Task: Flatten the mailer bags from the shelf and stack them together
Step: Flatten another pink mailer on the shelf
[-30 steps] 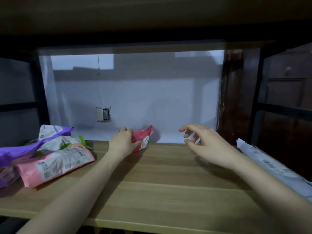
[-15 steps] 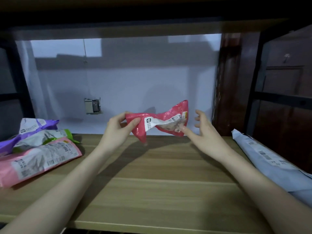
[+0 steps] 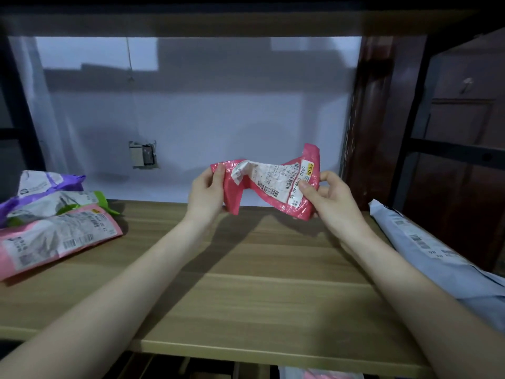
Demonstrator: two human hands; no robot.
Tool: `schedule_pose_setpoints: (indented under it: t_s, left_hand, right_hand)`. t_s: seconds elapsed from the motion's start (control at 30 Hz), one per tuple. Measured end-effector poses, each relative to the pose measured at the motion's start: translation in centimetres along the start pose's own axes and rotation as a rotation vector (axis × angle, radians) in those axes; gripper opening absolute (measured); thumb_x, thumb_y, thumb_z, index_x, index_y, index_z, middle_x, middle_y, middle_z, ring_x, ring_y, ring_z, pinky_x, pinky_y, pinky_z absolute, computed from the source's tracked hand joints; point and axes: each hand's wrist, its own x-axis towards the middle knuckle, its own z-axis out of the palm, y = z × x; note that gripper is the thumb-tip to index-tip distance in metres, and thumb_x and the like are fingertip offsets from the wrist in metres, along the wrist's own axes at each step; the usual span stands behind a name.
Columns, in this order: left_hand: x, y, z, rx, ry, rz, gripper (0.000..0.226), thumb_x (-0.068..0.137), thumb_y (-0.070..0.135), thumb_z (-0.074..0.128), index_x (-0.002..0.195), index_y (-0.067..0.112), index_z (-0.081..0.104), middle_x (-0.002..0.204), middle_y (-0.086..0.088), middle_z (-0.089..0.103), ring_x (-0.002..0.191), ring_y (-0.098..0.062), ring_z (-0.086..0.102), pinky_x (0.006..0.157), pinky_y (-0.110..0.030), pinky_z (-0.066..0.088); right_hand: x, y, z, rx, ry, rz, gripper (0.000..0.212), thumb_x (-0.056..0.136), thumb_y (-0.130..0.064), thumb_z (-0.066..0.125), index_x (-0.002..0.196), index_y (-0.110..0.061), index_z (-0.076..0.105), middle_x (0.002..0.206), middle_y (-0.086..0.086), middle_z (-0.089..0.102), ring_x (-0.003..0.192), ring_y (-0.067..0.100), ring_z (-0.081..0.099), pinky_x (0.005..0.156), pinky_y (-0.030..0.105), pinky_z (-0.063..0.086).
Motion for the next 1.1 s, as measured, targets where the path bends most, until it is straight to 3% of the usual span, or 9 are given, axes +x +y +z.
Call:
schedule_pose_setpoints:
  t_s: [0.13, 0.3, 0.5, 0.57, 0.67, 0.77, 0.9, 1.0, 1.1]
  left_hand:
    - [-0.6, -0.9, -0.4, 0.213, 0.109, 0.151, 0.032, 0.101, 0.03, 0.038, 0.096, 0.012, 0.064, 0.09, -0.005, 0.067, 0.078, -0.018, 0.062, 0.051, -0.017, 0.046]
    - [-0.1, -1.3, -1.4, 0.39, 0.146, 0.295, 0.03, 0.1, 0.023, 0.041, 0.085, 0.006, 0.059, 0.076, -0.003, 0.062, 0.074, -0.023, 0.054, 0.062, -0.029, 0.033]
    - [-0.2, -1.2, -1.7, 0.486, 0.097, 0.331, 0.025, 0.099, 0.018, 0.044, 0.096, 0.007, 0.066, 0.081, -0.003, 0.065, 0.077, -0.023, 0.056, 0.066, -0.031, 0.041]
    - [-0.2, -1.2, -1.6, 0.516, 0.069, 0.304, 0.023, 0.099, 0.016, 0.044, 0.105, 0.008, 0.065, 0.09, -0.004, 0.066, 0.084, -0.024, 0.059, 0.069, -0.028, 0.039]
    - [0.1, -2.0, -2.2, 0.599, -0.143, 0.083, 0.031, 0.099, 0.022, 0.044, 0.129, 0.016, 0.047, 0.108, -0.011, 0.066, 0.096, -0.028, 0.062, 0.082, -0.033, 0.048]
    - [0.0, -2.7, -3.1, 0.771, -0.324, -0.032, 0.05, 0.094, 0.028, 0.052, 0.138, 0.02, 0.03, 0.103, -0.005, 0.066, 0.093, -0.024, 0.062, 0.086, -0.036, 0.048]
    - [0.2, -3.2, -3.6, 0.937, -0.387, 0.014, 0.056, 0.085, 0.029, 0.061, 0.135, 0.02, 0.036, 0.11, -0.001, 0.062, 0.108, -0.022, 0.056, 0.094, -0.035, 0.044]
    - [0.1, -3.3, -3.2, 0.947, -0.344, 0.19, 0.046, 0.089, 0.028, 0.054, 0.133, 0.019, 0.044, 0.127, -0.003, 0.05, 0.124, -0.023, 0.043, 0.104, -0.036, 0.036]
    - [-0.9, -2.7, -2.1, 0.938, -0.429, 0.389, 0.041, 0.099, 0.032, 0.037, 0.137, 0.021, 0.045, 0.14, 0.0, 0.045, 0.132, -0.02, 0.037, 0.108, -0.036, 0.03]
  right_hand:
    - [-0.2, 0.2, 0.0, -0.065, -0.021, -0.009, 0.01, 0.089, -0.019, 0.061, 0.091, -0.016, 0.052, 0.081, 0.006, 0.071, 0.068, 0.013, 0.068, 0.064, 0.03, 0.053]
    - [-0.4, 0.1, -0.1, -0.089, -0.028, 0.021, 0.009, 0.089, -0.015, 0.061, 0.095, -0.012, 0.054, 0.087, 0.009, 0.072, 0.077, 0.022, 0.07, 0.076, 0.04, 0.056]
    - [-0.2, -0.6, -1.4, -0.074, -0.002, 0.144, 0.012, 0.087, -0.01, 0.064, 0.097, -0.006, 0.058, 0.084, 0.016, 0.071, 0.056, 0.014, 0.066, 0.062, 0.032, 0.056]
    - [-0.2, -0.7, -1.8, -0.097, -0.029, 0.221, 0.018, 0.086, -0.01, 0.064, 0.102, -0.006, 0.057, 0.074, 0.01, 0.069, 0.047, 0.013, 0.063, 0.049, 0.027, 0.051]
    - [-0.1, -0.3, -2.4, -0.238, -0.091, 0.341, 0.031, 0.084, -0.012, 0.067, 0.112, -0.008, 0.053, 0.067, 0.009, 0.066, 0.044, 0.016, 0.057, 0.047, 0.027, 0.042]
    - [-0.2, 0.2, -2.6, -0.396, -0.192, 0.436, 0.039, 0.081, -0.012, 0.067, 0.115, -0.013, 0.047, 0.06, 0.009, 0.059, 0.036, 0.012, 0.048, 0.042, 0.023, 0.037]
    - [-0.1, 1.0, -2.7, -0.663, -0.262, 0.414, 0.048, 0.076, -0.019, 0.071, 0.116, -0.019, 0.045, 0.094, 0.004, 0.055, 0.082, 0.018, 0.053, 0.06, 0.027, 0.04]
    - [-0.3, 1.7, -2.2, -0.79, -0.211, 0.147, 0.048, 0.08, -0.02, 0.064, 0.126, -0.021, 0.049, 0.122, 0.006, 0.045, 0.121, 0.022, 0.038, 0.09, 0.025, 0.032]
    - [-1.0, 1.8, -0.8, -0.777, -0.226, -0.133, 0.04, 0.091, -0.025, 0.054, 0.13, -0.02, 0.05, 0.132, 0.005, 0.042, 0.131, 0.019, 0.029, 0.096, 0.015, 0.018]
